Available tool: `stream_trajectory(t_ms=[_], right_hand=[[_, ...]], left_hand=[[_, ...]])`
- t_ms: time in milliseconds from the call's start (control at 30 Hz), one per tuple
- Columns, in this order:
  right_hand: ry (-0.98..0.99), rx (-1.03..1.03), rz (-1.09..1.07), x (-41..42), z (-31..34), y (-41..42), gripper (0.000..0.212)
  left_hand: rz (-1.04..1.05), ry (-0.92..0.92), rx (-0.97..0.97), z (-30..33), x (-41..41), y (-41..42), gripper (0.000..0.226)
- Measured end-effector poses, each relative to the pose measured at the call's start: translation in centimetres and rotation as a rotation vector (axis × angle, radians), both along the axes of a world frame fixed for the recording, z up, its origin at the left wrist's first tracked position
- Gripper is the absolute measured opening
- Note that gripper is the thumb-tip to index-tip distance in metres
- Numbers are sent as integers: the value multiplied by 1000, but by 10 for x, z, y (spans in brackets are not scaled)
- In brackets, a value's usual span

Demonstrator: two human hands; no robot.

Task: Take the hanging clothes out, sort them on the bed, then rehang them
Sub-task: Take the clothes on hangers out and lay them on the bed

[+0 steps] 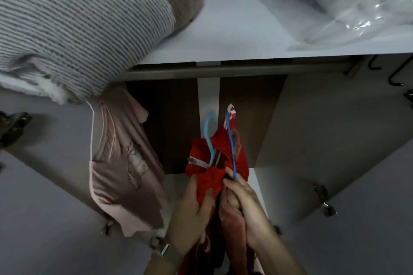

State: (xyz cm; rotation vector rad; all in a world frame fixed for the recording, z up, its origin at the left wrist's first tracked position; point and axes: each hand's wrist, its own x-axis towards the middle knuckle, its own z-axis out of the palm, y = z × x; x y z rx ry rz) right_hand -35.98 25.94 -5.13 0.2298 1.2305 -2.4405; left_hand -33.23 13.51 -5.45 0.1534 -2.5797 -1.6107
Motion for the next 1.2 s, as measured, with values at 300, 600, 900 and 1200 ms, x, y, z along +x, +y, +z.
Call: stream_trajectory(t_ms=[300, 600, 900, 1200], right_hand=[[53, 56, 85, -12, -6, 38, 33], [52, 307, 128, -32, 0, 72, 33], [263, 666, 322, -26, -7, 109, 36], [203, 682, 232, 45, 9, 117, 26]], left_hand=[[-201, 6, -159, -9, -5, 35, 41], [-386, -152, 252, 4, 4, 63, 68], [-245, 216, -336, -2, -77, 17, 48], [-639, 712, -822, 3, -100, 50, 38]])
